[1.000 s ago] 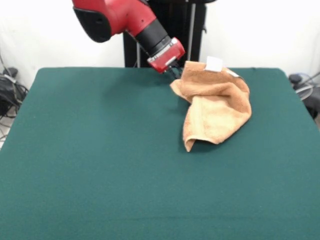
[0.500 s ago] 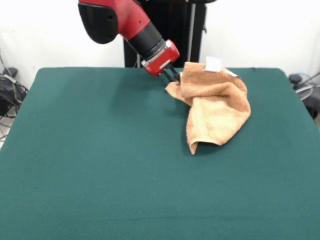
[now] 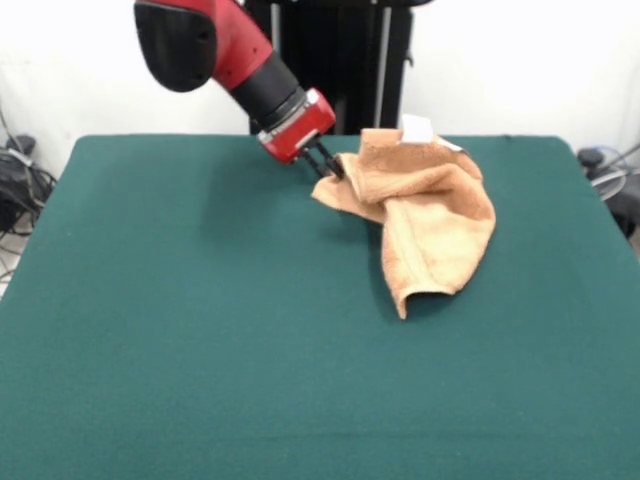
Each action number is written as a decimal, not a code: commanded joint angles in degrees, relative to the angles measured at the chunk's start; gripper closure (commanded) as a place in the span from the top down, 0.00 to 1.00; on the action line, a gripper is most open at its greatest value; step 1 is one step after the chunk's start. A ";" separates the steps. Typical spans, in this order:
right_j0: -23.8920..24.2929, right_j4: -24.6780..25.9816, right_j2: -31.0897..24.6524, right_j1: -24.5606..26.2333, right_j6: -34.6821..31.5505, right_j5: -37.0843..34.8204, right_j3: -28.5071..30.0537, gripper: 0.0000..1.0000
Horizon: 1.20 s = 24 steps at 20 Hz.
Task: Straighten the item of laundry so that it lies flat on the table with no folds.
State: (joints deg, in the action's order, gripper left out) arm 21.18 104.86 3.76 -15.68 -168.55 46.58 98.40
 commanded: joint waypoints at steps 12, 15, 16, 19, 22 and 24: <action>-2.71 5.80 3.49 5.06 -17.10 -0.91 -17.70 0.00; -2.78 6.44 4.18 5.84 -17.63 0.64 -19.36 0.00; -2.88 6.52 4.48 6.14 -17.76 1.14 -19.93 0.00; -3.16 6.68 5.27 6.85 -18.39 2.32 -21.45 0.00; -3.49 6.14 6.04 7.27 -17.98 2.75 -21.88 0.00; -3.59 5.86 6.56 7.78 -17.59 3.30 -22.38 0.00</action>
State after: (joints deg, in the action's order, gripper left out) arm 18.18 108.99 9.93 -11.71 -169.42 56.05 86.68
